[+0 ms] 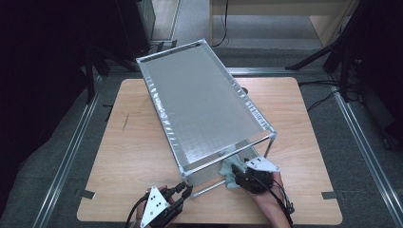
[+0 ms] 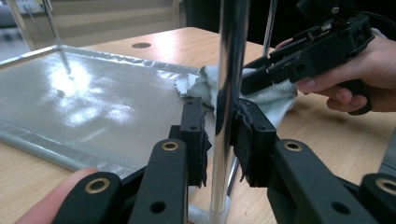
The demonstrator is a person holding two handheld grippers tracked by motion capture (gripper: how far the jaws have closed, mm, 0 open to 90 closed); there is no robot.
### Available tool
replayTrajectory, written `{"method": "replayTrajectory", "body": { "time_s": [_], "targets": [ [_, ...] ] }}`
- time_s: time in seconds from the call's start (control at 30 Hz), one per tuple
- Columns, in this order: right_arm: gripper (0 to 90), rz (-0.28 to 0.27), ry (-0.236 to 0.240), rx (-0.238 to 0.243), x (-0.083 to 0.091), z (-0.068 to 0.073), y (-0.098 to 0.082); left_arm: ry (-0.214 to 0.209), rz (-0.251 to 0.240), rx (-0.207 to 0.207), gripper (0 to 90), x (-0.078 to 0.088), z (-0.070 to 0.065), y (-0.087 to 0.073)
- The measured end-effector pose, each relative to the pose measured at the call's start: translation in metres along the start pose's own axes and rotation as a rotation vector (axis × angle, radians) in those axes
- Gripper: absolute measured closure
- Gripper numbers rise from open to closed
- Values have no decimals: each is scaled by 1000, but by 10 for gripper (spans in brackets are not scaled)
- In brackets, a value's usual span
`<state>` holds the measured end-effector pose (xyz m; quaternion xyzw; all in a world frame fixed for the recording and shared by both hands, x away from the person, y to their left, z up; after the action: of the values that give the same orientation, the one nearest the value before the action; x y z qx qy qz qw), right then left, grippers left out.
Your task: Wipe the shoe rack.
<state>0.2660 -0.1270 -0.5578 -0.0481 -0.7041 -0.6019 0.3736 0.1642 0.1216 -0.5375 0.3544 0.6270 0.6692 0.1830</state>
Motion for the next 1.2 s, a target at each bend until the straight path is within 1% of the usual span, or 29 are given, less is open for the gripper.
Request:
{"method": "replayTrajectory", "body": {
  "time_s": [0.03,0.07,0.1,0.13,0.17,0.2,0.23,0.27,0.3,0.33,0.37,0.4,0.43,0.47,0.5,0.53,0.57,0.63,0.77,0.8,0.83,0.9,0.93,0.97,1.03,1.1,1.13,1.17,1.2],
  "targets": [
    [469,11,11,17,-2,3,-1,-2,1,-1,772,0,0,0],
    [501,16,14,31,-4,6,-2,-3,5,-3,787,0,-1,0],
    [593,27,17,56,-6,9,-4,0,11,-8,804,0,-1,0],
    [657,35,10,80,-9,10,-6,-1,12,-9,809,0,-1,0],
    [700,42,1,89,-10,9,-6,-4,14,-5,812,0,-1,0],
    [758,49,-15,84,-12,5,-7,-7,15,-2,815,0,-1,0],
    [780,46,-38,73,-12,0,-6,-4,15,-3,815,0,-1,0],
    [805,42,-106,52,-13,-9,-5,-2,14,-3,816,0,-1,0],
    [818,37,-160,50,-13,-16,-5,-2,13,-1,816,0,-1,0],
    [824,36,-265,63,-14,-26,-6,-4,13,0,816,0,-1,0],
    [825,37,-302,58,-14,-31,-7,-6,13,1,817,0,-1,0],
    [829,32,-292,25,-14,-33,-9,-5,13,2,816,0,-1,0],
    [832,32,-290,17,-15,-33,-9,-5,12,5,817,-1,-1,-1],
    [835,38,-291,27,-15,-29,-10,-6,12,7,817,-1,-1,-1],
    [836,45,-273,28,-16,-26,-10,-7,10,11,817,-1,-1,-1],
    [836,55,-239,22,-17,-21,-10,-10,9,15,818,-1,-1,-1],
    [835,63,-209,30,-19,-12,-10,-12,8,23,818,-1,-1,-1],
    [836,72,-179,56,-21,1,-10,-9,10,21,818,-1,-1,-1],
    [836,75,-76,97,-22,35,-9,-5,9,23,819,-1,-1,-1],
    [836,77,-28,108,-22,48,-9,-5,9,22,819,-1,-1,-1],
    [836,78,36,111,-22,62,-10,-5,8,22,819,-1,-1,-1],
    [834,74,124,135,-22,81,-12,-7,8,22,818,-1,-1,-1],
    [835,72,162,162,-21,93,-13,-7,8,21,819,-1,-1,-1],
    [834,69,174,172,-21,98,-13,-7,8,18,819,-1,-1,-1],
    [833,73,183,183,-21,102,-13,-7,9,17,819,-1,-1,-1],
    [827,74,207,178,-21,97,-12,-7,10,16,819,-1,-1,-1],
    [825,76,208,176,-21,91,-12,-6,11,15,820,-1,-1,-1],
    [825,78,192,176,-21,87,-12,-6,12,15,820,-1,-1,-1],
    [825,81,145,172,-21,74,-11,-6,12,14,820,-1,-1,-1]
  ]
}}
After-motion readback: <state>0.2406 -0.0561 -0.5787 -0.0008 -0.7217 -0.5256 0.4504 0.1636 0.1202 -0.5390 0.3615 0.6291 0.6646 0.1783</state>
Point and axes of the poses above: each handheld gripper's, and its own axes: x roughly backward along the jaws, y roughly out of its top, z roughly to its left, the point moved 4 cm from there along -x, roughly forward along the jaws, and after that the axes turned 4 degrees about -y, right-handed, at the moved point
